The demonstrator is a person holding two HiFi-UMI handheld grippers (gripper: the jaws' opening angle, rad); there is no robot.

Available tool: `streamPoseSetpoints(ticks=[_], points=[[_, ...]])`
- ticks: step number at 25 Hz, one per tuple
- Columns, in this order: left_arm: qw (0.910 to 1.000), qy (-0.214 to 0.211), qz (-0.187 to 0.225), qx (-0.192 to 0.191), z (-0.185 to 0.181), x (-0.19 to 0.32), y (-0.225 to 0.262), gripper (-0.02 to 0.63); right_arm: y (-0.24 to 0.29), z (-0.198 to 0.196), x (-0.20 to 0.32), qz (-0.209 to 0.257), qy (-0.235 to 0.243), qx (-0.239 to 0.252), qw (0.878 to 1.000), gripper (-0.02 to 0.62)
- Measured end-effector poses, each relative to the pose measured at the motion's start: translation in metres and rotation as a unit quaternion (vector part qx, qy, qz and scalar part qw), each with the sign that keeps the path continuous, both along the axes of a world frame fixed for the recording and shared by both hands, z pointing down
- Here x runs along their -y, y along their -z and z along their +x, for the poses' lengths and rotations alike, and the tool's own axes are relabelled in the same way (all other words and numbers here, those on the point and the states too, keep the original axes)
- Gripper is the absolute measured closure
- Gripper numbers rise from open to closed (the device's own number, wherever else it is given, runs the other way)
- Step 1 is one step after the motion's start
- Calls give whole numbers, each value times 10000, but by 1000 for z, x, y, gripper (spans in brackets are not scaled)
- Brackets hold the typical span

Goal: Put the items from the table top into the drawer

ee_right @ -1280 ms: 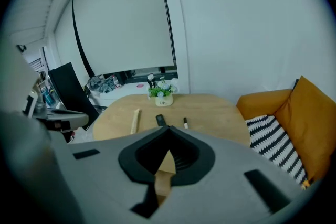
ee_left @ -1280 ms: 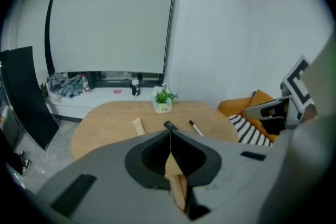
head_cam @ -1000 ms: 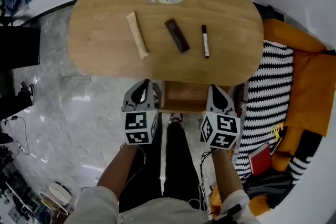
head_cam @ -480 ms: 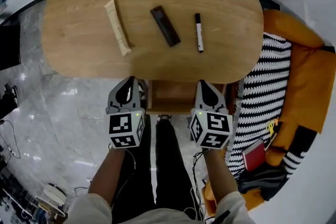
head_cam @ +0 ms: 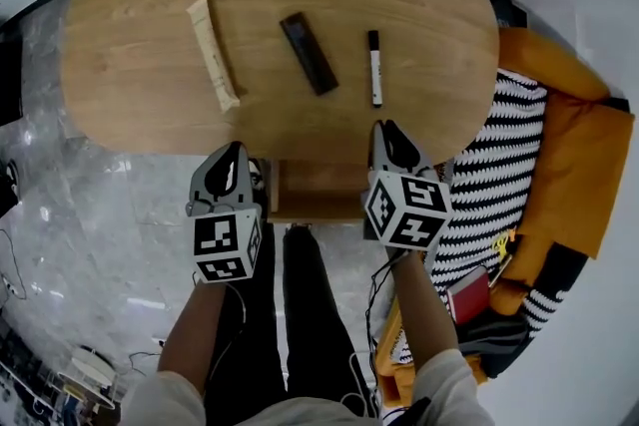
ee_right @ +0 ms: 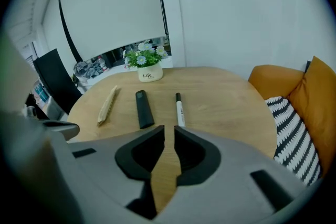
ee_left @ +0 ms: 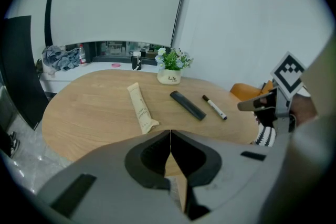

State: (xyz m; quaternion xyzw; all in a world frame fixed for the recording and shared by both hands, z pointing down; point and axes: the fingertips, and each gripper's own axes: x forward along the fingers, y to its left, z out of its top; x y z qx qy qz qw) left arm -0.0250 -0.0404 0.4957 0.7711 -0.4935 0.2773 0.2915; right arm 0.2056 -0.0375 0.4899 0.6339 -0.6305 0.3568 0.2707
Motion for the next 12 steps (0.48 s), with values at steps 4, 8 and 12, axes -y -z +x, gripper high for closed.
streamPoseSetpoints(ticks=[4, 8, 12], points=[[10000, -2, -5, 4, -1, 10, -2, 595, -11, 3, 20, -57, 157, -101, 9998, 516], [10000, 31, 6, 14, -4, 22, -4, 595, -24, 5, 40, -124, 340, -189, 9992, 492], [10000, 23, 8, 49, -8, 31, -7, 595, -39, 11, 57, -239, 399, -317, 9984, 491]])
